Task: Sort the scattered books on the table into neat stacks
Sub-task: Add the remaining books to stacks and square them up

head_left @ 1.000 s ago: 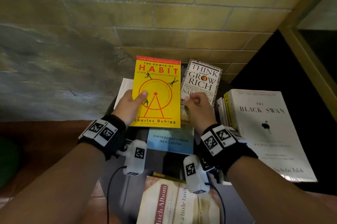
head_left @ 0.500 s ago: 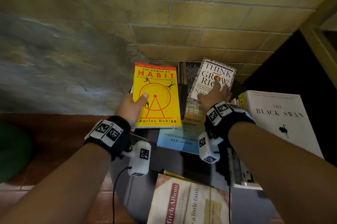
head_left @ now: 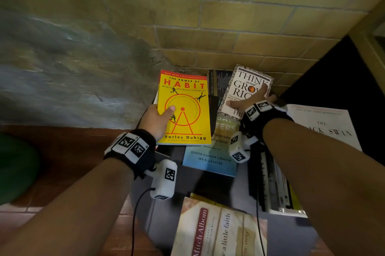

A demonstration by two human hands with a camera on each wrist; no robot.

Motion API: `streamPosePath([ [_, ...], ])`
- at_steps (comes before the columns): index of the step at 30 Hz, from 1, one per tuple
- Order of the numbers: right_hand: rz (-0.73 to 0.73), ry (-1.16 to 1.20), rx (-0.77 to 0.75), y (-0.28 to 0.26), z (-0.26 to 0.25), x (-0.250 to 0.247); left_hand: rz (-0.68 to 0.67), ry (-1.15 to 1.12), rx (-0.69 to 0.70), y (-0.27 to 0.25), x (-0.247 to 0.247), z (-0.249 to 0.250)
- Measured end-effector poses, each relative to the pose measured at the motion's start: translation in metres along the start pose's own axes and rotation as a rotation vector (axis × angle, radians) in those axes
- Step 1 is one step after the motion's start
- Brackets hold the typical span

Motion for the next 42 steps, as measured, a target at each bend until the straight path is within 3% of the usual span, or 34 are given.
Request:
streamPosePath([
  [4,-0.131,0.065,0.0,0.004,0.006,0.006,0.004,0.003,-0.003,-0.001,0.0,0.002],
  [7,-0.133,0.137,0.002,0.006,0.008,0.005,0.003,0.015,-0.007,-0.001,0.0,0.001],
  [12,0.048,0.044,-0.053,0.0,-0.005,-0.01,0.012,0.061,0.009,0.0,-0.001,0.002],
  [16,0.075,0.039,-0.174,-0.006,-0.015,-0.02,0.013,0.067,0.021,0.001,0.0,0.002],
  [20,0.082,0.186,-0.246,0.0,-0.027,-0.036,0.021,0.073,0.028,0.002,0.001,0.002],
  [24,0.151,0.401,-0.224,-0.001,-0.032,-0.038,0.027,0.056,0.017,0.001,0.001,0.002],
  [30,0.102,0.368,-0.342,-0.01,-0.042,-0.036,0.026,0.047,0.006,0.0,0.001,0.002],
  [37,0.289,0.664,-0.366,-0.031,-0.02,-0.086,0.01,0.046,-0.017,-0.002,0.001,0.002],
  [39,0.251,0.734,-0.355,-0.043,-0.019,-0.093,-0.006,0.026,-0.031,-0.004,0.0,0.003],
  [42,0.074,0.779,-0.3,-0.062,-0.024,-0.074,-0.013,-0.036,-0.113,-0.003,-0.002,0.001],
])
Point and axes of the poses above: each hand's wrist, its own y-axis towards the middle knuckle, its own x-axis out of the palm, z = x × y, the point moved 6 cm from there along y, towards the middle knuckle, and after that the axes turned 15 degrees about z, right-handed, at the moved point
